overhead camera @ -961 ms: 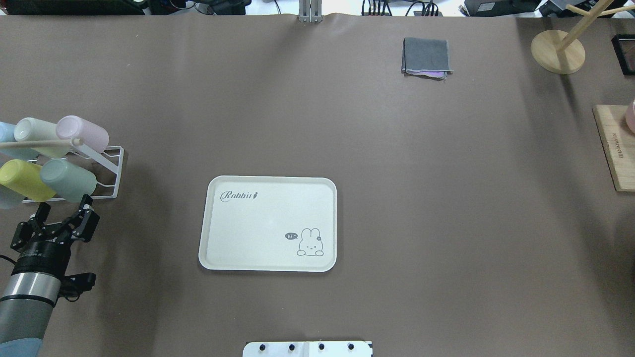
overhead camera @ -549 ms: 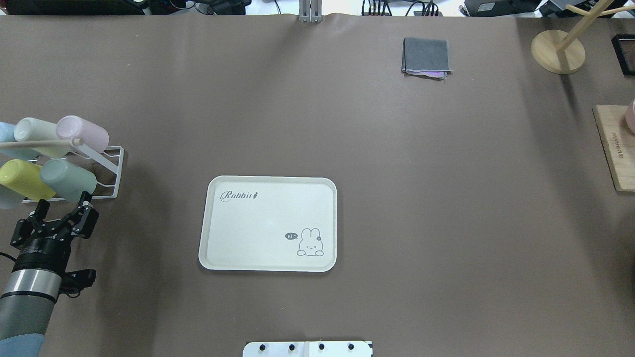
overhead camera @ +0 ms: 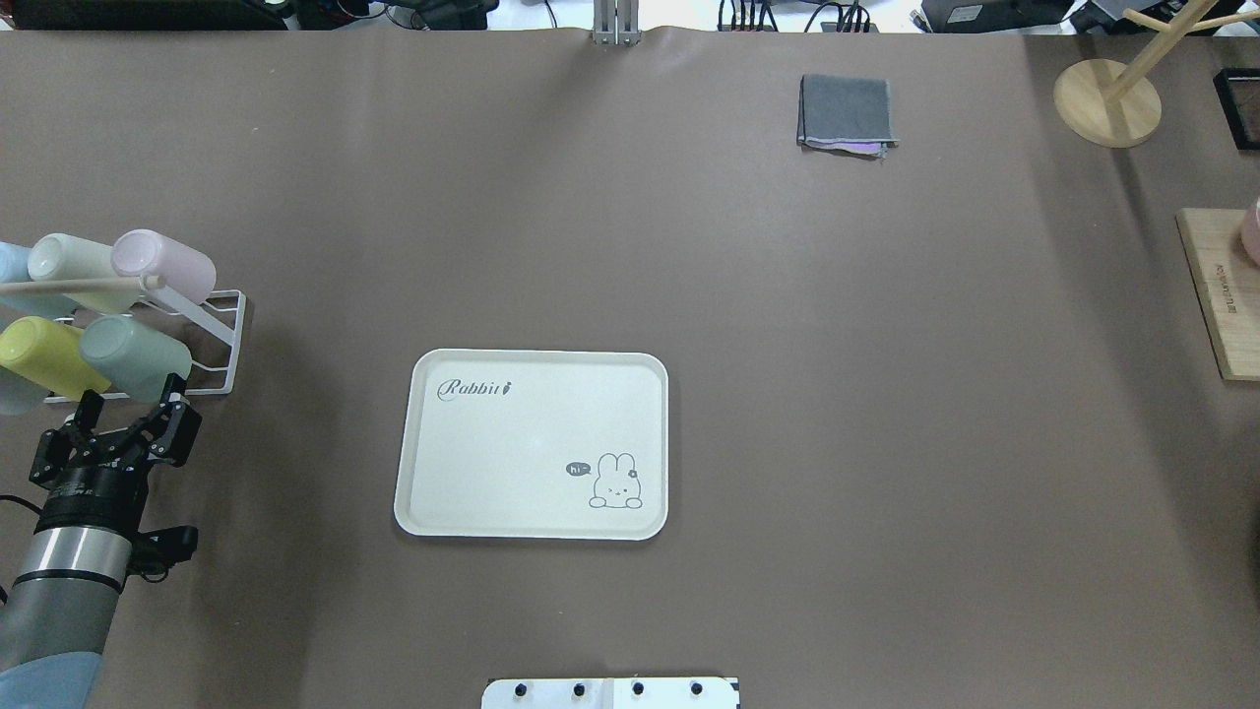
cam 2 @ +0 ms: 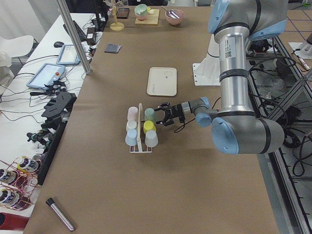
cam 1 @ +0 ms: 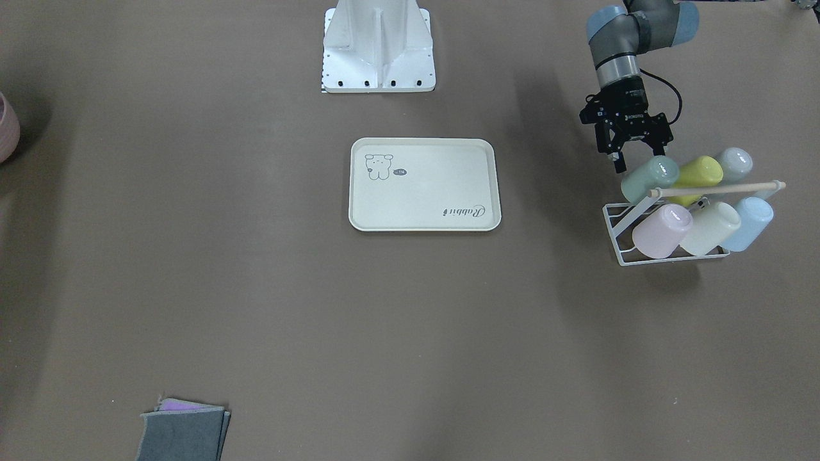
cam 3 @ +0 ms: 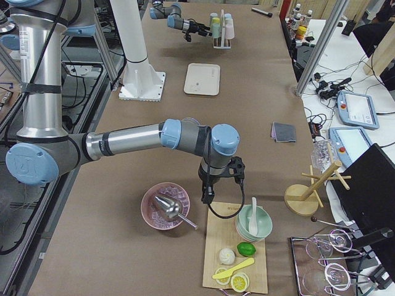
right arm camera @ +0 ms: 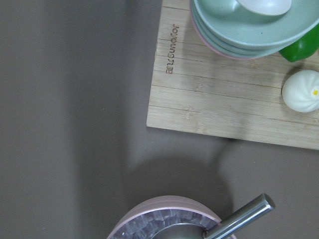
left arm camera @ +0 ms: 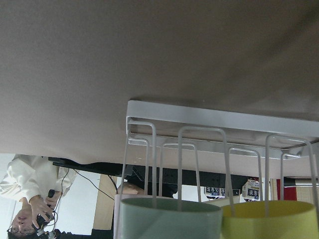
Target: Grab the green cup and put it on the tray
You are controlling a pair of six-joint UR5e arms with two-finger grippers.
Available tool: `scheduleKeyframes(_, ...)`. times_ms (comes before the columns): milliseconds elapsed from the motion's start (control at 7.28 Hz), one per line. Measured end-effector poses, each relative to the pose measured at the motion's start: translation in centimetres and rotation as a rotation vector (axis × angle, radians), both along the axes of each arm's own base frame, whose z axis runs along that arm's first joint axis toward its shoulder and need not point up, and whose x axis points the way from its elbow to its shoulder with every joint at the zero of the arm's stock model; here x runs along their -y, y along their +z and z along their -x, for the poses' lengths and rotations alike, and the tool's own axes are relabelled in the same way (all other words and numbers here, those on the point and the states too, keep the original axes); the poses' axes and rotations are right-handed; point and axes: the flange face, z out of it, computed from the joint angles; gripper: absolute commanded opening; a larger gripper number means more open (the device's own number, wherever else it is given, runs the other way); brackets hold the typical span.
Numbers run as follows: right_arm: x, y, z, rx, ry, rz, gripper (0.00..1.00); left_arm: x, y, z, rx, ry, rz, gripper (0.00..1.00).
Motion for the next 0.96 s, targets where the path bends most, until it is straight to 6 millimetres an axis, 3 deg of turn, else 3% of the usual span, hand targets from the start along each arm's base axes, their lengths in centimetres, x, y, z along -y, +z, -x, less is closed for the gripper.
scheduleKeyframes(961,0.4,2.1,-0.1,-0.004,-0.003,-0.077,1.00,1.2,0.5,-0.6,0.008,-0.027,0.001,0.98)
